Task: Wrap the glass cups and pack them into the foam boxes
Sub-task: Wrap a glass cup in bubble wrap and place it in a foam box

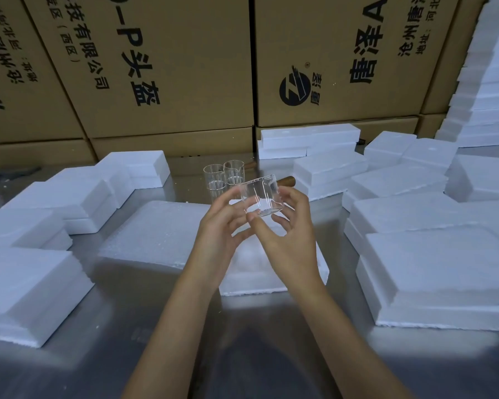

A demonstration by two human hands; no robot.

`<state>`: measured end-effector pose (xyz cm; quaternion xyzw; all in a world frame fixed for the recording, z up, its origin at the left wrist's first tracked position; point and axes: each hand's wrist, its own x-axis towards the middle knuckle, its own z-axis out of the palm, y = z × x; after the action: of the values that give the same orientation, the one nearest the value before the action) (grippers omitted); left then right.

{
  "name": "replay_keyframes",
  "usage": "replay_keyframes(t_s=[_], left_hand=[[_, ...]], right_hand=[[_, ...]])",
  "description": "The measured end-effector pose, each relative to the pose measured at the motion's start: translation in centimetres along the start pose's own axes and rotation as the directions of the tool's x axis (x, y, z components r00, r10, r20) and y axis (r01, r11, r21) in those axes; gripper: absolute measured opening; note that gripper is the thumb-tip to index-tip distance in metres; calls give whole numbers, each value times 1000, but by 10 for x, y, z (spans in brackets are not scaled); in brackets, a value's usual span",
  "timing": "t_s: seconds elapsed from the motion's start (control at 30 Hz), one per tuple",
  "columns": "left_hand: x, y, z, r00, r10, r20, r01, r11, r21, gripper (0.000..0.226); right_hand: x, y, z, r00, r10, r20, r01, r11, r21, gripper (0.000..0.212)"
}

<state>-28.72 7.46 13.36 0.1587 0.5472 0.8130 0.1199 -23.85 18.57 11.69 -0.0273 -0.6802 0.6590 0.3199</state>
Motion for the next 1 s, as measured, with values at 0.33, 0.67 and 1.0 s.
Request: replay_keyframes(t_s=[0.33, 0.67, 1.0], left_hand=[[-5, -15, 9, 917, 395, -51, -296, 762, 576, 71], [-7, -16, 10, 837, 542, -79, -311, 590, 745, 64], [-7, -16, 9, 826, 560, -67, -340, 589, 733, 100]], right_hand=[[12, -6, -10, 945, 240, 222, -324, 783, 532, 17], [0, -9, -2, 999, -43, 9, 43, 997, -56, 70], [5, -7, -6, 988, 155, 3, -150, 949, 279, 47]])
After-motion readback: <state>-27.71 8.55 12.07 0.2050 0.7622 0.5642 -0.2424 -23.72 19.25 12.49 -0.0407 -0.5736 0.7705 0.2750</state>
